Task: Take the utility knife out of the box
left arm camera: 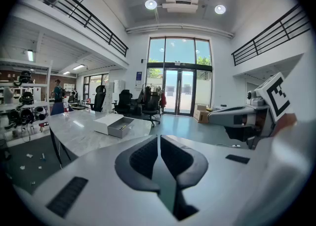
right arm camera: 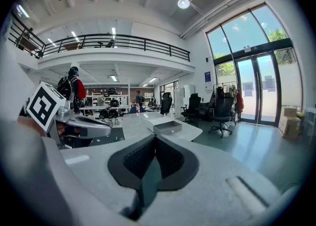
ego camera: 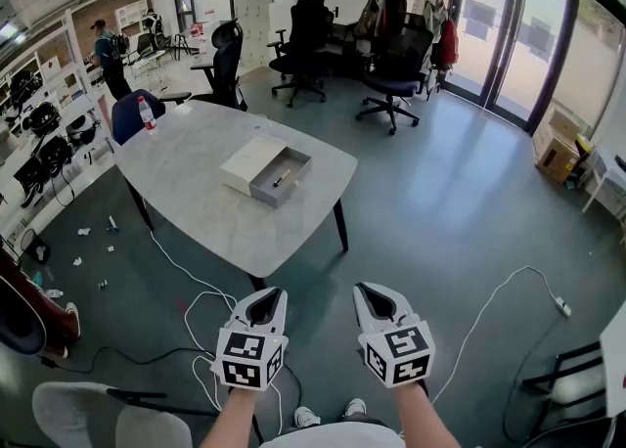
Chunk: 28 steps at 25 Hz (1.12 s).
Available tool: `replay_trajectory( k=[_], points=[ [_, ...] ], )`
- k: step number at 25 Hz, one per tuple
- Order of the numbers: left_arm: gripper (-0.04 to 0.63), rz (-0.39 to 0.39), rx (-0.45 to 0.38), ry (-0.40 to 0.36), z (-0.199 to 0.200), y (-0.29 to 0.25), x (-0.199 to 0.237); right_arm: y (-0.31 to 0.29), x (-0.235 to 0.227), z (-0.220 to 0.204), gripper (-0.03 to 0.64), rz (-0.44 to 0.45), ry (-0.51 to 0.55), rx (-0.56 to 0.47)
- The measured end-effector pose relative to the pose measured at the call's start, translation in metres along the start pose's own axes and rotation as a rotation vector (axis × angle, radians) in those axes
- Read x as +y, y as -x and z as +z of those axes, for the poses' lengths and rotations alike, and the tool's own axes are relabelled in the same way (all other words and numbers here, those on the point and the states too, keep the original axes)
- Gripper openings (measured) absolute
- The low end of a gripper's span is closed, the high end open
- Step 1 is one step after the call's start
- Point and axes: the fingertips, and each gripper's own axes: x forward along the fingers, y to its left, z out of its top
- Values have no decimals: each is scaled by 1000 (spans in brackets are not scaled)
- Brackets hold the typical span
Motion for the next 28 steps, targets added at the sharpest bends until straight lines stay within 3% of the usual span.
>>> replay_trajectory(
  k=[17,28],
  points=[
    [25,-65,18,22,-1,-29,0,-14,-11,-6,5,-16,-10,26],
    [53,-2,48,35,13,-94,9,-67,-65,-4,5,66,-21,41]
  ],
)
